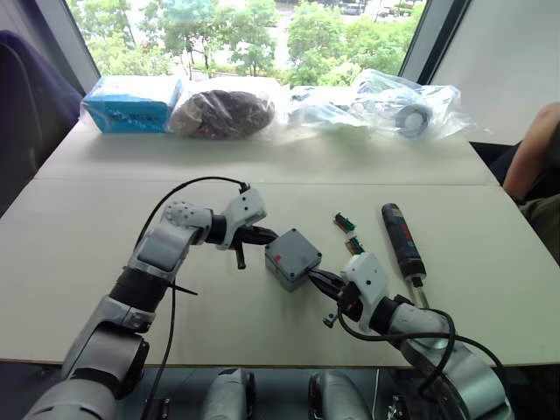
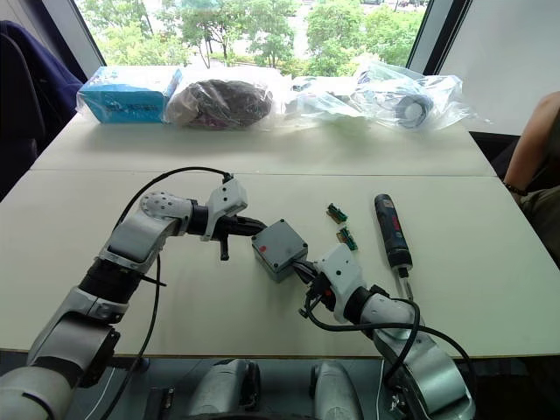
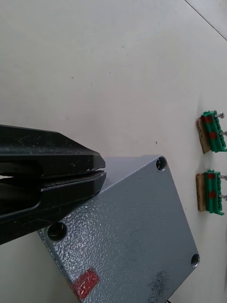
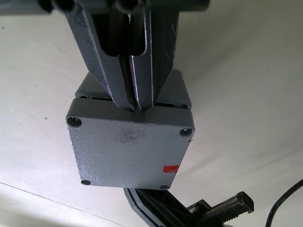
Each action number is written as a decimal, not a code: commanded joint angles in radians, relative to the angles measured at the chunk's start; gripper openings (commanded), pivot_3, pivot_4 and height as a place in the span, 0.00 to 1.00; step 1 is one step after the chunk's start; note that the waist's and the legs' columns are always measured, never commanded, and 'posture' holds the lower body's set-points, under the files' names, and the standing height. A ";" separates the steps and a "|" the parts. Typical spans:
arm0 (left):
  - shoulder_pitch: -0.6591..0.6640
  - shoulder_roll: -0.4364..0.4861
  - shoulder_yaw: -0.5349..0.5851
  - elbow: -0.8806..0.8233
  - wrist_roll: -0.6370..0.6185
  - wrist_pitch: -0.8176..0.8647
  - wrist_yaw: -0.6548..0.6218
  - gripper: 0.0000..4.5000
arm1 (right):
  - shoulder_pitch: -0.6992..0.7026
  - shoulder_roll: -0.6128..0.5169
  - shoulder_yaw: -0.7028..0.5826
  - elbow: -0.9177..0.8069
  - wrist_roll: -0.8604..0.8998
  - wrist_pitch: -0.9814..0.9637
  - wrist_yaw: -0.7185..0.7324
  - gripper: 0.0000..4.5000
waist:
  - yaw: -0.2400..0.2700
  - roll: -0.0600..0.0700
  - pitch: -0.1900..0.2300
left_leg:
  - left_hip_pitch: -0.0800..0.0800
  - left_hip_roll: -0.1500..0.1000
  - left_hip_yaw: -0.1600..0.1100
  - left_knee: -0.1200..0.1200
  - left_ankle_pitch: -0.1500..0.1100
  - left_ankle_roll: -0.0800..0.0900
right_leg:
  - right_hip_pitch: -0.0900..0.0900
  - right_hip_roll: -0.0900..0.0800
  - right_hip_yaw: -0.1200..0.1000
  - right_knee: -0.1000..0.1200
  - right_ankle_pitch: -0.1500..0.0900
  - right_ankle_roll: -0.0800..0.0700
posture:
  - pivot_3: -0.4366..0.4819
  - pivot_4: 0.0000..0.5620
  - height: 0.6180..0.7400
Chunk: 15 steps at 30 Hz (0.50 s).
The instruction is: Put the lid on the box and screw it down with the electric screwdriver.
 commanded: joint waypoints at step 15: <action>0.004 -0.003 -0.039 -0.030 0.021 -0.061 -0.014 0.00 | -0.003 -0.011 -0.019 -0.056 0.015 -0.023 0.000 0.01 | 0.001 0.000 0.000 | 0.000 0.000 0.000 0.000 0.000 0.000 | 0.000 0.000 0.000 0.000 0.000 0.000 | 0.48 0.27 1.00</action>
